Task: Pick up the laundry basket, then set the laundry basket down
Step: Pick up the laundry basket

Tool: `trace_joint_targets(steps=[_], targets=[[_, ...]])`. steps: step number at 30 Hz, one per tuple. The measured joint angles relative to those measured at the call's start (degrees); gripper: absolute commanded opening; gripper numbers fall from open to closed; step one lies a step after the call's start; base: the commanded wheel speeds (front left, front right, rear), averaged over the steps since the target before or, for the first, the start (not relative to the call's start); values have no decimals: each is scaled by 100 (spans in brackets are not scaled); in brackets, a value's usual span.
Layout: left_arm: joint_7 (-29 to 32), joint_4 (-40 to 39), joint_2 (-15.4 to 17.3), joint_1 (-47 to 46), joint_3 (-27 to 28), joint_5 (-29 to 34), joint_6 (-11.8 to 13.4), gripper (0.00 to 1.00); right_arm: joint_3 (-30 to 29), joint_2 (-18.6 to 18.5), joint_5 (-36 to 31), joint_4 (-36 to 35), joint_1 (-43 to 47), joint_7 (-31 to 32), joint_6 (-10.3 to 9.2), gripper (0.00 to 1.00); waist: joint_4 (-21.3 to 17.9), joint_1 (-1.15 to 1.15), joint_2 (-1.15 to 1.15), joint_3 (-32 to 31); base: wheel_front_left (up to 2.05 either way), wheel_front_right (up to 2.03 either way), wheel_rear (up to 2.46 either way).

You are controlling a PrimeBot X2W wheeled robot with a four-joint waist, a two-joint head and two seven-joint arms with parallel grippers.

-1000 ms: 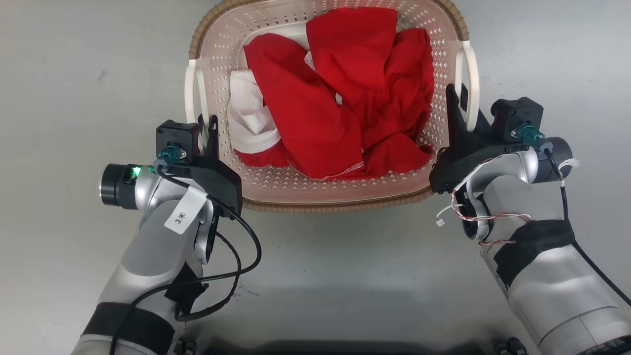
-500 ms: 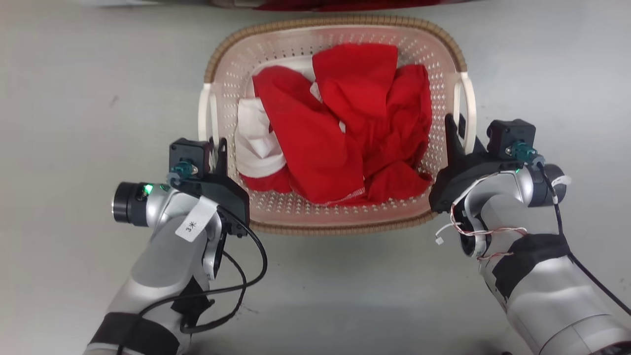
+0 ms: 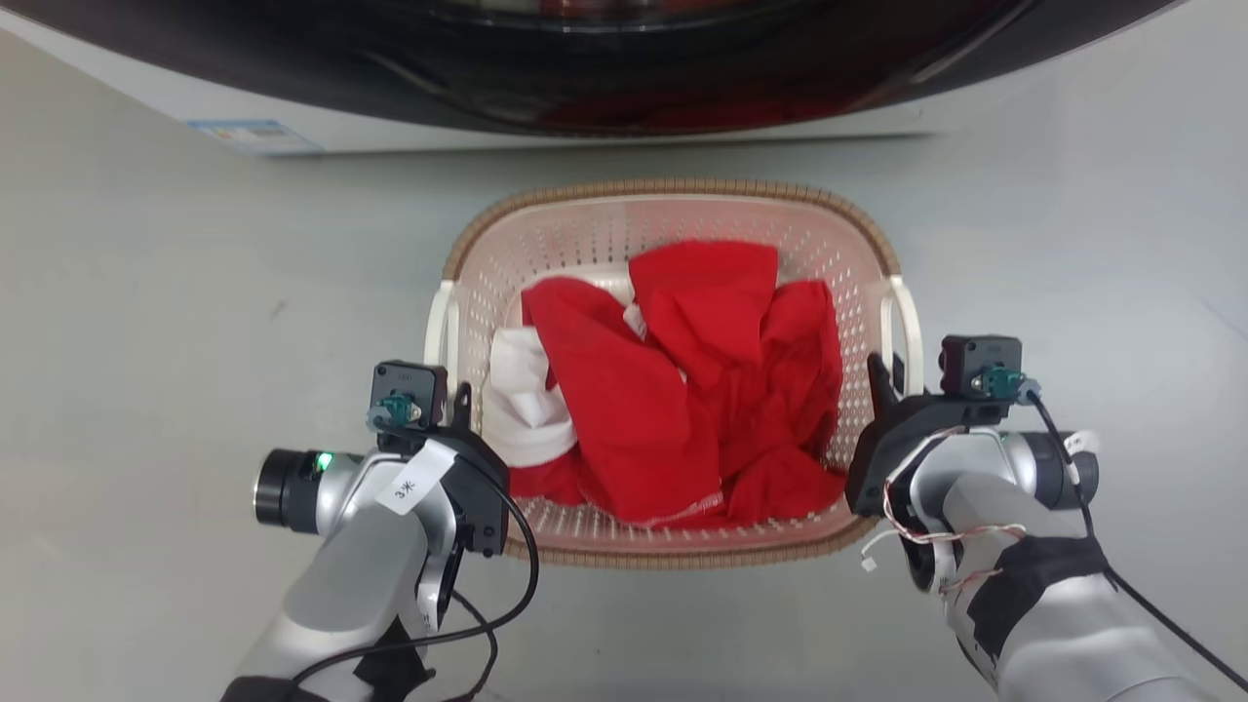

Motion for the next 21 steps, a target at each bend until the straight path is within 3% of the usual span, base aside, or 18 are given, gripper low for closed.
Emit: trace_joint_targets(steps=[8, 21], targets=[[311, 121, -13, 281, -226, -333, 46, 0, 309, 33, 224, 172, 257, 363, -8, 0, -4, 0, 0, -668, 0, 0, 0], [716, 268, 36, 951, -611, -753, 48, 0, 998, 4, 934, -104, 968, 926, -76, 0, -15, -1, 0, -1772, 0, 0, 0]])
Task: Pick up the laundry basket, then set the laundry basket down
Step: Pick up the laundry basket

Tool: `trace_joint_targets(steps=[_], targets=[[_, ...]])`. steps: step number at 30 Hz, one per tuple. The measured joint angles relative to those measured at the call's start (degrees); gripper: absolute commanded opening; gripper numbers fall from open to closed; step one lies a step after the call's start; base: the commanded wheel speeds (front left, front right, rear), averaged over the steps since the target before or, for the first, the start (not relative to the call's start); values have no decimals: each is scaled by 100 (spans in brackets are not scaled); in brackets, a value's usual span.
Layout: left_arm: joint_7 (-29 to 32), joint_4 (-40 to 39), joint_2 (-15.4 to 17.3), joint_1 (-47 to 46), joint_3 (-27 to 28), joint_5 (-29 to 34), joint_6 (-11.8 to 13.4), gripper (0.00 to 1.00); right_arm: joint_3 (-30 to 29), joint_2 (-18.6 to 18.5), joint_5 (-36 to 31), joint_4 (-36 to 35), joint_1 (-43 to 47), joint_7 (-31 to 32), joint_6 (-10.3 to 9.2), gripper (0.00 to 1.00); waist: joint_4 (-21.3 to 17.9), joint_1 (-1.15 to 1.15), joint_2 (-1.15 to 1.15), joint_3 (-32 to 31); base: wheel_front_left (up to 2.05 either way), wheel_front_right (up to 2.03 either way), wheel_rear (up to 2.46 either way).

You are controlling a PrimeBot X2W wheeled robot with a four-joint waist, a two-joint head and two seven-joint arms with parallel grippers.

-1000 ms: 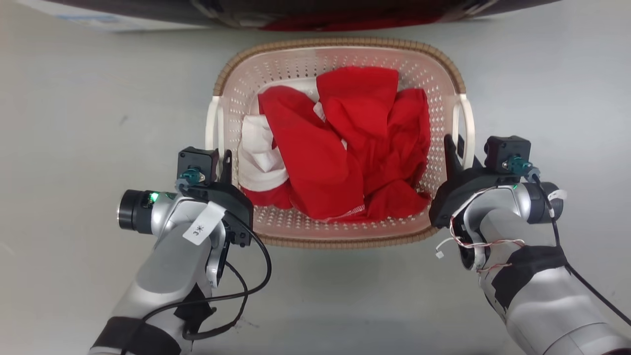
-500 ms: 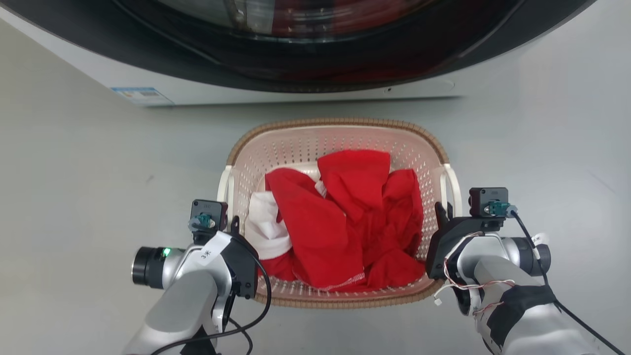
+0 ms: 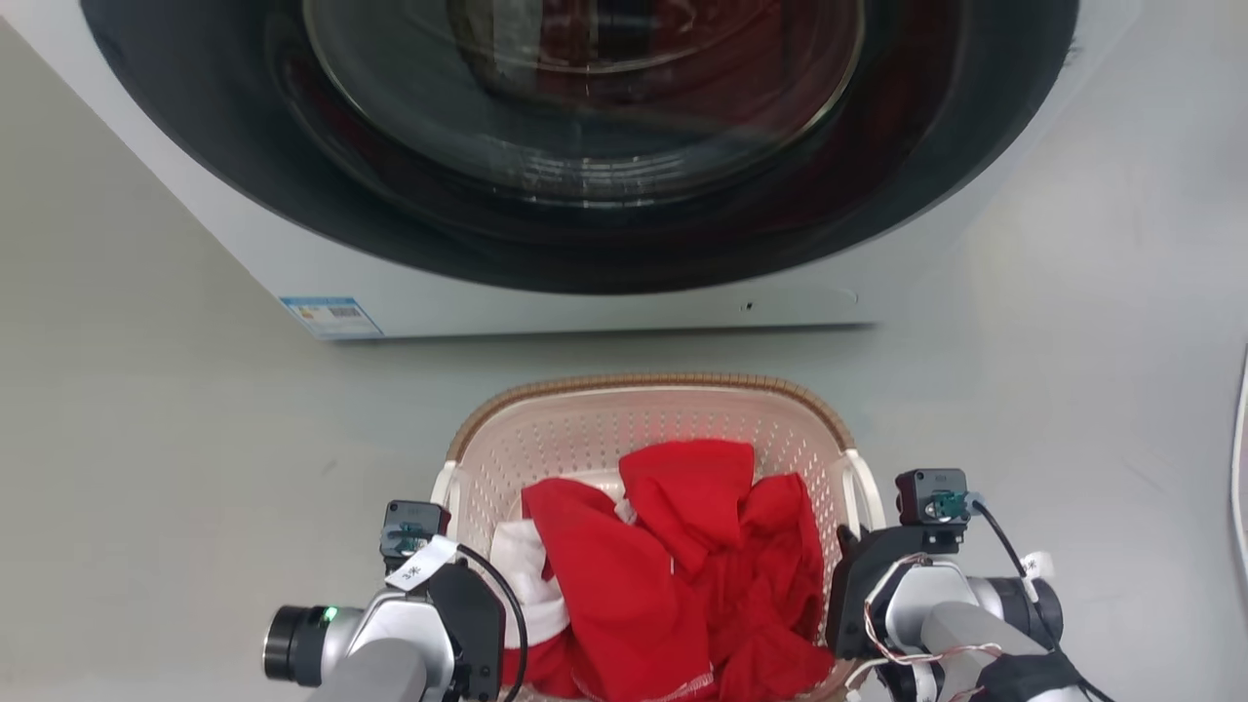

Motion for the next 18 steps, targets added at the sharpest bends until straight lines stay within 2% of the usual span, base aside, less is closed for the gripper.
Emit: trace_joint_targets(steps=[18], targets=[[341, 144, 15, 939, -386, -405, 3, 0, 667, -13, 855, -26, 947, 460, -8, 0, -11, 0, 0, -1633, 0, 0, 0]])
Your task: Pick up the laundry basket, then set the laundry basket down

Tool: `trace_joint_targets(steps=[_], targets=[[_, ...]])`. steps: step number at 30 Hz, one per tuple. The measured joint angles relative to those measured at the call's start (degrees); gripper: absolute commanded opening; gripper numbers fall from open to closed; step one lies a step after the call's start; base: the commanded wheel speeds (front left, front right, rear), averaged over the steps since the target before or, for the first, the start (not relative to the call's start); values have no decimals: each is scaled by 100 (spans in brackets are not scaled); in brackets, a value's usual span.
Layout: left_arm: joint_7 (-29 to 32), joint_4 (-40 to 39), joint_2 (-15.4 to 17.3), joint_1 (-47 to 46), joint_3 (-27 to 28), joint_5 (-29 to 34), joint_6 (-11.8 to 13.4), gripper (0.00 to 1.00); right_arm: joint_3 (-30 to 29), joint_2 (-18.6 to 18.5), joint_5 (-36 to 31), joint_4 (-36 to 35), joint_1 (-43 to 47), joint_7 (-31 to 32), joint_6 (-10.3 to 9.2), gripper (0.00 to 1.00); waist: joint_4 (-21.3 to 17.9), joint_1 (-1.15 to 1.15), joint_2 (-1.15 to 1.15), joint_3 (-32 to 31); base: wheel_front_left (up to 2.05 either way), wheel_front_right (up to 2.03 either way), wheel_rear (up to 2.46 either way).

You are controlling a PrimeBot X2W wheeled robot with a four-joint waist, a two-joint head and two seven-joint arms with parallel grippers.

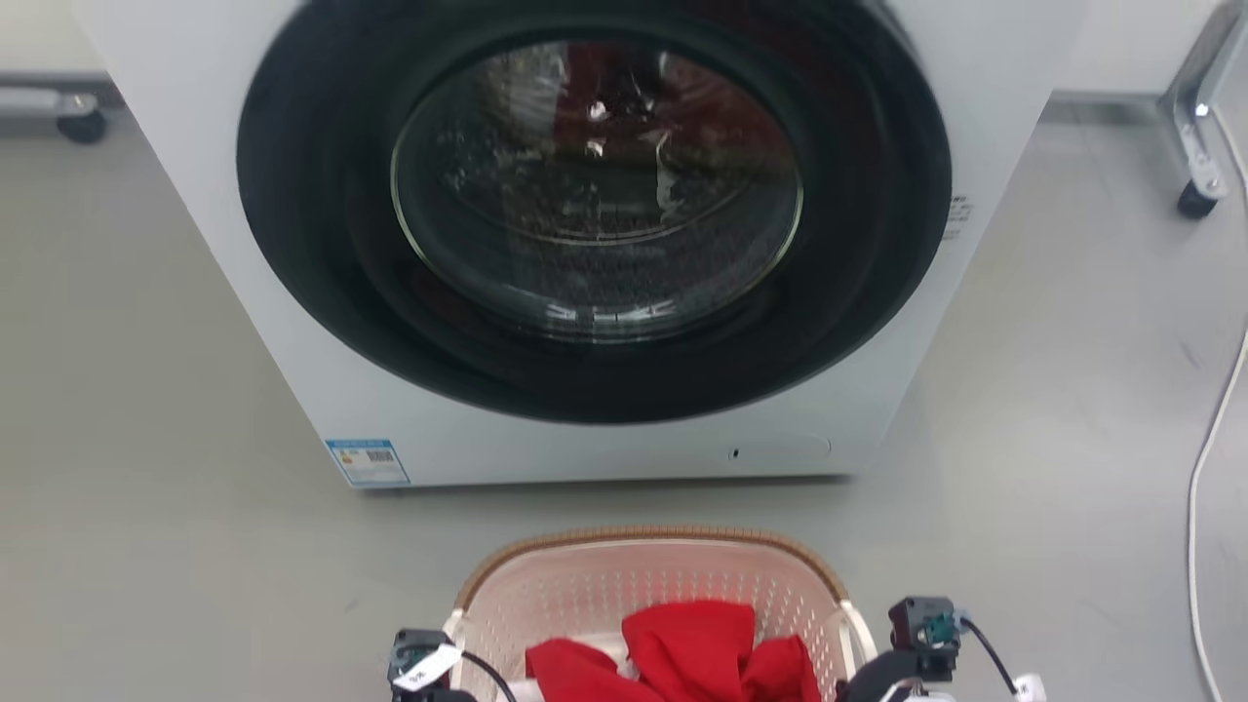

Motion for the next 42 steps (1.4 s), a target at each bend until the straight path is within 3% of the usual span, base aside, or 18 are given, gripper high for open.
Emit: trace_joint_targets(steps=[15, 42], targets=[[92, 66, 11, 486, -167, -233, 2, 0, 361, 7, 393, -23, 441, 86, -41, 0, -8, 0, 0, -988, 0, 0, 0], [65, 101, 20, 485, -289, -350, 45, 0, 710, 8, 798, 71, 383, 4, -41, 0, -41, 1, 1, -1047, 0, 0, 0]])
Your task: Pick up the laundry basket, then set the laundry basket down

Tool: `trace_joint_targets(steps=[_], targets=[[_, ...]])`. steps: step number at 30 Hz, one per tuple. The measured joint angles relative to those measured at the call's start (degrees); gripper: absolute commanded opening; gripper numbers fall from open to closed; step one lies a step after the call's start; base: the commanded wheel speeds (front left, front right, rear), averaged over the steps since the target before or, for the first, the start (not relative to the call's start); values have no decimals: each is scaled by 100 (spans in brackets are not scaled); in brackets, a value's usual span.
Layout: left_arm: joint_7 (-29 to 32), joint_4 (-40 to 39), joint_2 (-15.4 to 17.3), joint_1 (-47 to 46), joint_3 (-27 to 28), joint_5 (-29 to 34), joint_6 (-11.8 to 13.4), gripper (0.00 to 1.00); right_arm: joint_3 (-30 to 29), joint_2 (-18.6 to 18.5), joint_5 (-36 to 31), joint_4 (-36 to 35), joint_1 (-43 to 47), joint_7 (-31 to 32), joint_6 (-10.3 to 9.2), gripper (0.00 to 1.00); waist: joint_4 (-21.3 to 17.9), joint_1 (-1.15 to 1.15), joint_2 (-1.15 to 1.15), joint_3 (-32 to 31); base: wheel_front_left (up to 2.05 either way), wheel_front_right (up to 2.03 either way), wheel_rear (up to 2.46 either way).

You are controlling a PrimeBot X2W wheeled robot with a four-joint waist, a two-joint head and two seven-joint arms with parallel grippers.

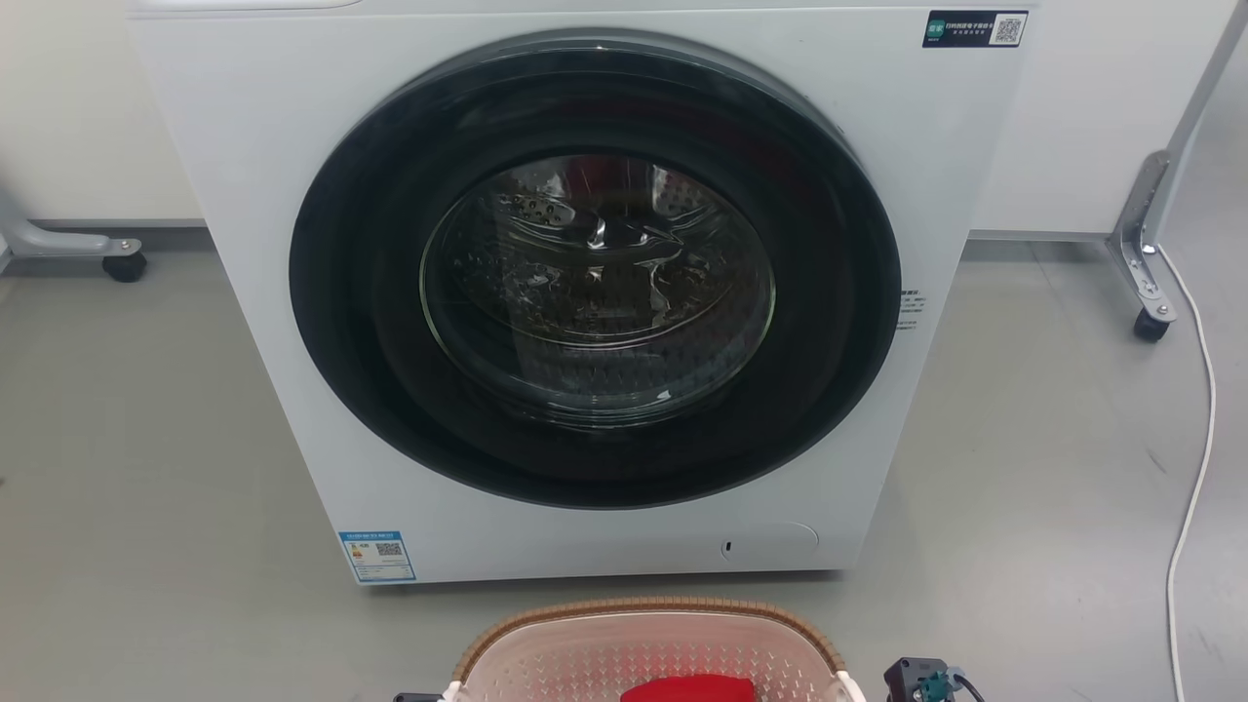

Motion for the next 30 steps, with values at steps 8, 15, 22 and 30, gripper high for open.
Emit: trace_joint_targets(steps=[8, 15, 22, 30], targets=[[-33, 2, 1, -7, -18, -36, 2, 0, 104, -1, 93, 18, -82, -63, 0, 0, -13, 0, 0, 63, 0, 0, 0], [-100, 2, 9, -97, -13, -101, 2, 0, 167, -1, 112, 46, -227, -98, 0, 0, -36, 0, 0, 232, 0, 0, 0], [-185, 11, 9, -358, 24, -183, 7, 0, 202, -1, 116, 100, -575, -172, 0, 0, -54, 0, 0, 486, 0, 0, 0], [-292, 48, 5, -855, 130, -183, 7, 0, 196, 1, 115, 164, -1096, -282, 0, 0, -61, 1, 1, 928, 0, 0, 0]])
